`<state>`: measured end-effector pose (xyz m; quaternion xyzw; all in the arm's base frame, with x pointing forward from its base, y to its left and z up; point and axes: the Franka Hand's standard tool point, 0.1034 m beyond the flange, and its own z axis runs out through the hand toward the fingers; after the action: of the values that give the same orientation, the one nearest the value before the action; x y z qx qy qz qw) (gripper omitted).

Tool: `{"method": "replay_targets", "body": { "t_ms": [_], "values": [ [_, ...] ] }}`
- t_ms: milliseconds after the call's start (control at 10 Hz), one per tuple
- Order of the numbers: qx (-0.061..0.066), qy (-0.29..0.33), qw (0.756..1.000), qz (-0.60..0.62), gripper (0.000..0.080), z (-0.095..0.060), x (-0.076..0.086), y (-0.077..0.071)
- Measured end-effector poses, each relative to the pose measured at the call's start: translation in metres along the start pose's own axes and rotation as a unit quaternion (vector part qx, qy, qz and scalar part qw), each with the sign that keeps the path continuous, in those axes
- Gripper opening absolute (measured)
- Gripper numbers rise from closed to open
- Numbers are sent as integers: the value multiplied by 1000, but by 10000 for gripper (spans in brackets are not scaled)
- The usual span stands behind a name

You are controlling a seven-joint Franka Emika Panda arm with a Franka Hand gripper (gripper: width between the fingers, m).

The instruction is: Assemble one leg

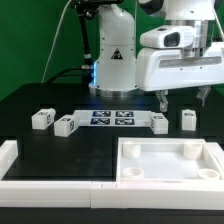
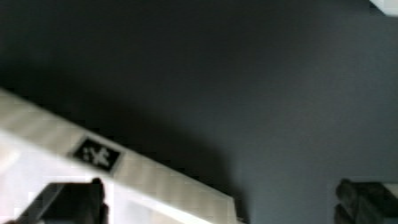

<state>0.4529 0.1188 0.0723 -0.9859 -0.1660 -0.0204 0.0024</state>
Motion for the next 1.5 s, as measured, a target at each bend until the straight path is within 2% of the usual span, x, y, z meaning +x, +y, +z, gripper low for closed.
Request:
{"method": "replay_targets", "body": {
  "t_ms": [400, 500, 900, 1400, 1500],
  "values": [
    [14, 1, 986, 167, 649, 1, 0, -6],
    [21, 4, 973, 230, 649, 7, -8, -12],
    [26, -2, 976, 216, 649, 17, -33, -40],
    [25, -4, 977, 213, 649, 19, -37, -41],
    [30, 10, 977, 213, 649, 25, -41, -48]
  ]
}}
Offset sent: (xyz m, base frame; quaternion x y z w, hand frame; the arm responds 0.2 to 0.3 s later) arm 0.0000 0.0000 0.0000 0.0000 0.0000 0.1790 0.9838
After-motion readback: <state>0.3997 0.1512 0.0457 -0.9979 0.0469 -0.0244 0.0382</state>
